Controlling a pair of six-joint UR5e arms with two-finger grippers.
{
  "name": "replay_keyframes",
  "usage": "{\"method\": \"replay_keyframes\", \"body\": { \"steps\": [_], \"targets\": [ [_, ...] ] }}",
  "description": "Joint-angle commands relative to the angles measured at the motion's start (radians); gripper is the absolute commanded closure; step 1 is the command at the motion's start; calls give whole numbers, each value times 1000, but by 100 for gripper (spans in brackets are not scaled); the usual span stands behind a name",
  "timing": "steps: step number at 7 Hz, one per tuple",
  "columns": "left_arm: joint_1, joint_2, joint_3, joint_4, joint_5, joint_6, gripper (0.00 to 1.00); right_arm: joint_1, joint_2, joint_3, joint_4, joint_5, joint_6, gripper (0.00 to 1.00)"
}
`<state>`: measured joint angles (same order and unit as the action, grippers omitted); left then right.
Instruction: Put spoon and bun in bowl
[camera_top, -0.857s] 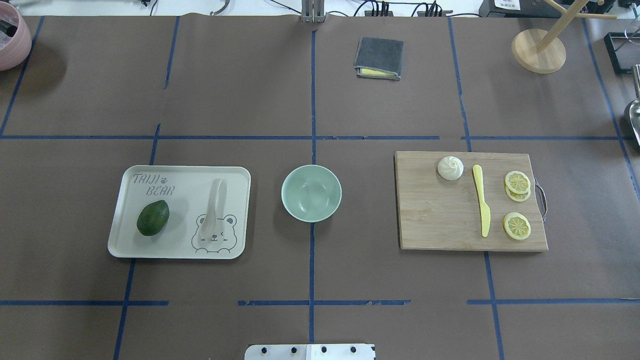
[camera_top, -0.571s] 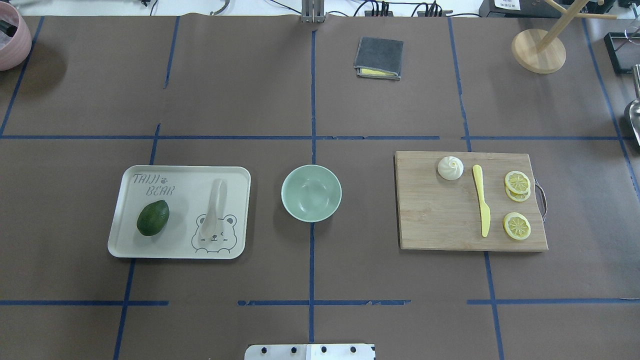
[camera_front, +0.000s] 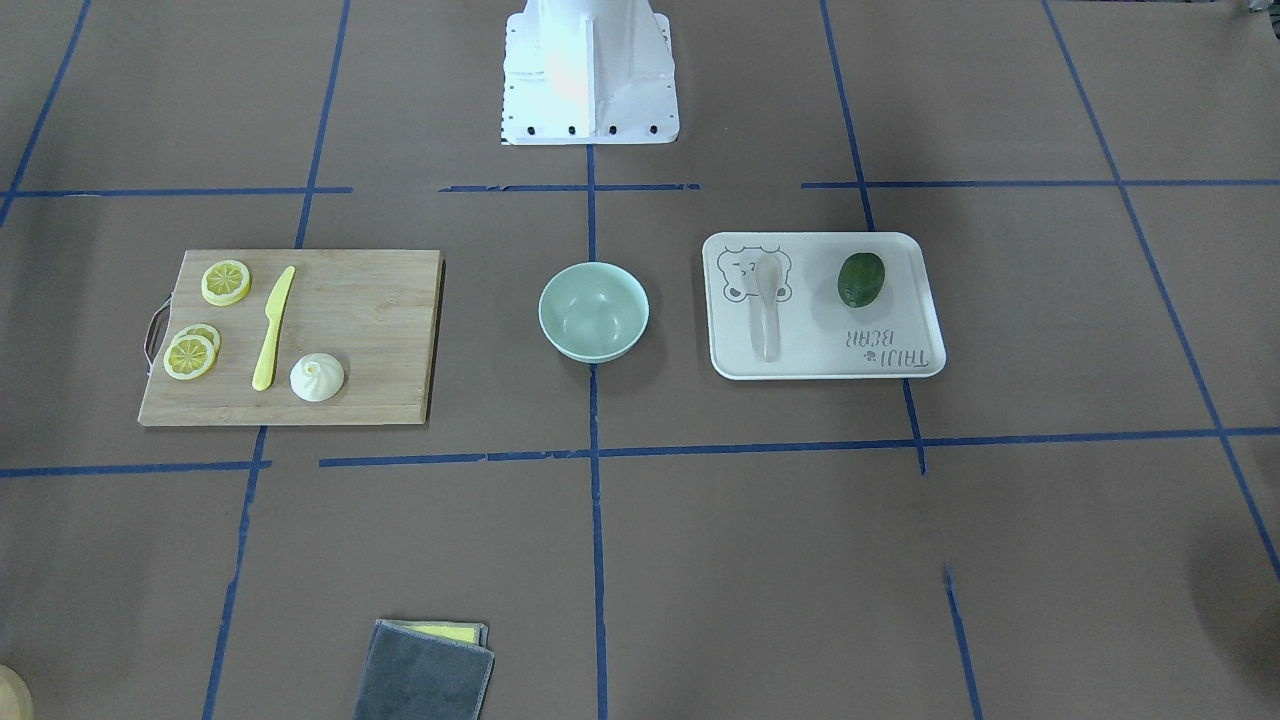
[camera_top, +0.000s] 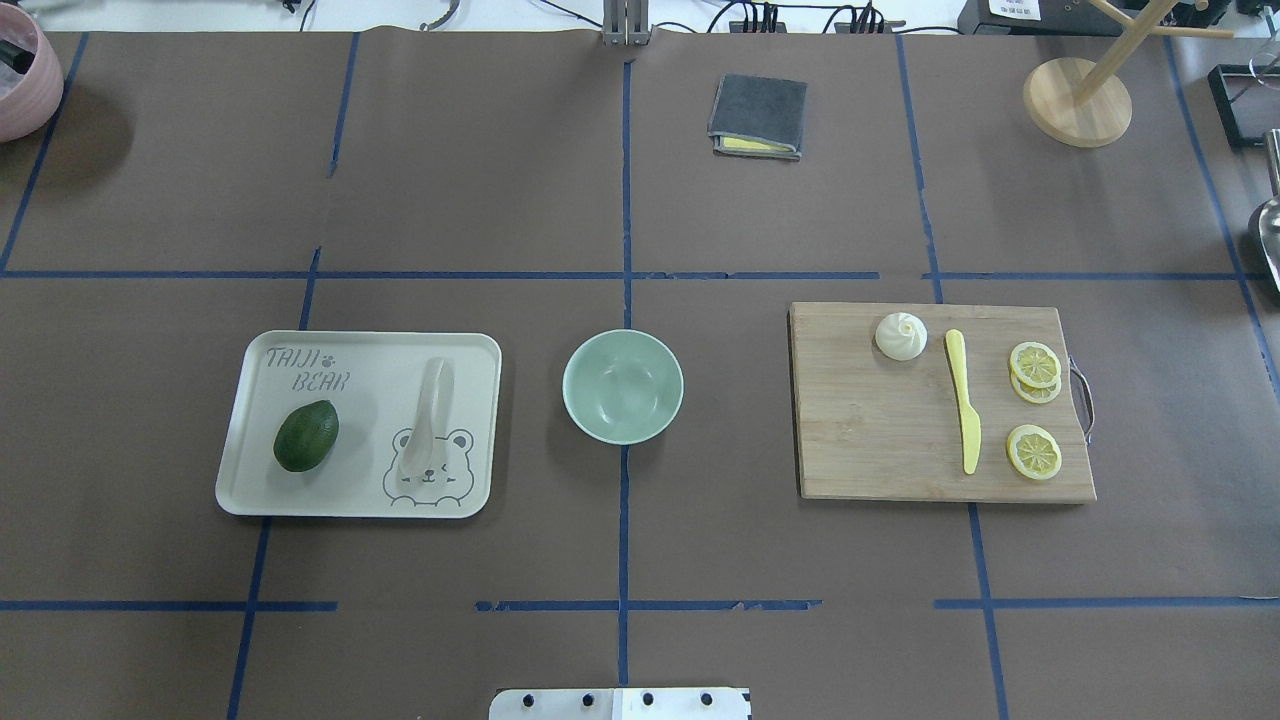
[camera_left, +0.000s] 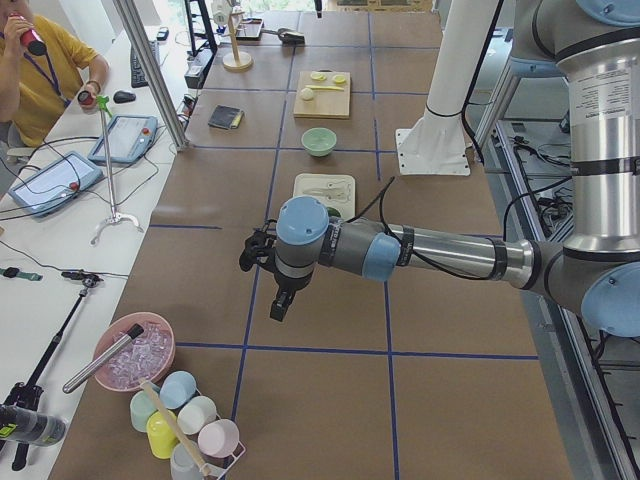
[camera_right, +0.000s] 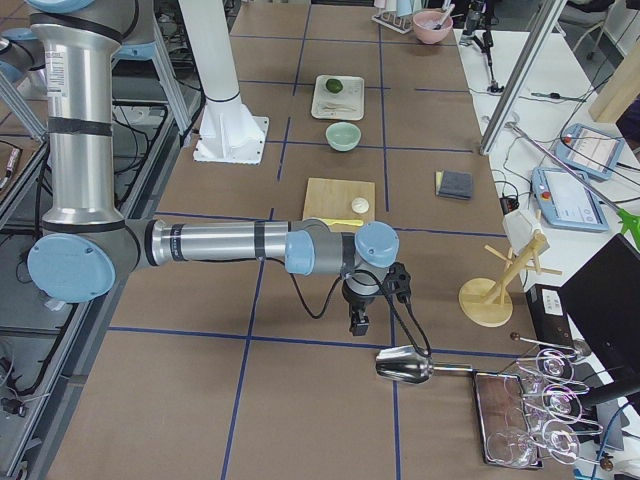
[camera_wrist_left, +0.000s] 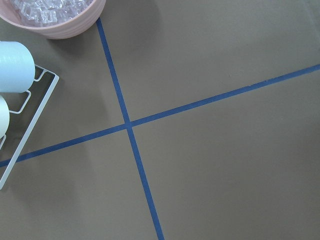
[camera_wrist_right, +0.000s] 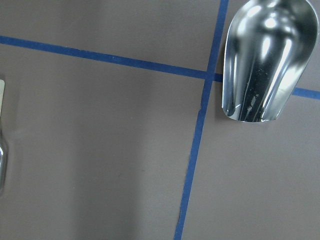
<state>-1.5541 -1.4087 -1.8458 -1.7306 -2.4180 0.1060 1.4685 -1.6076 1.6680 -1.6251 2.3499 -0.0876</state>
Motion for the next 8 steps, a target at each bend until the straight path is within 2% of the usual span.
{"method": "replay_keyframes", "body": {
  "steps": [1,2,3,4,5,6,7,8],
  "targets": [
    [14,13,5,-10,-155,-38,0,0,0,10,1,8,3,0],
    [52,5,-1,-92,-195,-168,0,0,0,21,1,14,3,0],
    [163,-9,2,-344,-197,-375,0,0,0,27,1,53,3,0],
    [254,-50,28,-542,-170,-674,0,-13,0,33,11,86,-4,0],
    [382,-144,23,-564,-74,-876,0,-14,-8,30,61,89,2,0],
    [542,-214,33,-558,83,-990,0,-14,-9,30,74,89,3,0],
    [643,-290,46,-487,188,-1037,0,-14,-11,30,76,89,5,0],
    [707,-402,62,-331,239,-1037,1,-14,-11,35,76,91,5,0]
  ]
}}
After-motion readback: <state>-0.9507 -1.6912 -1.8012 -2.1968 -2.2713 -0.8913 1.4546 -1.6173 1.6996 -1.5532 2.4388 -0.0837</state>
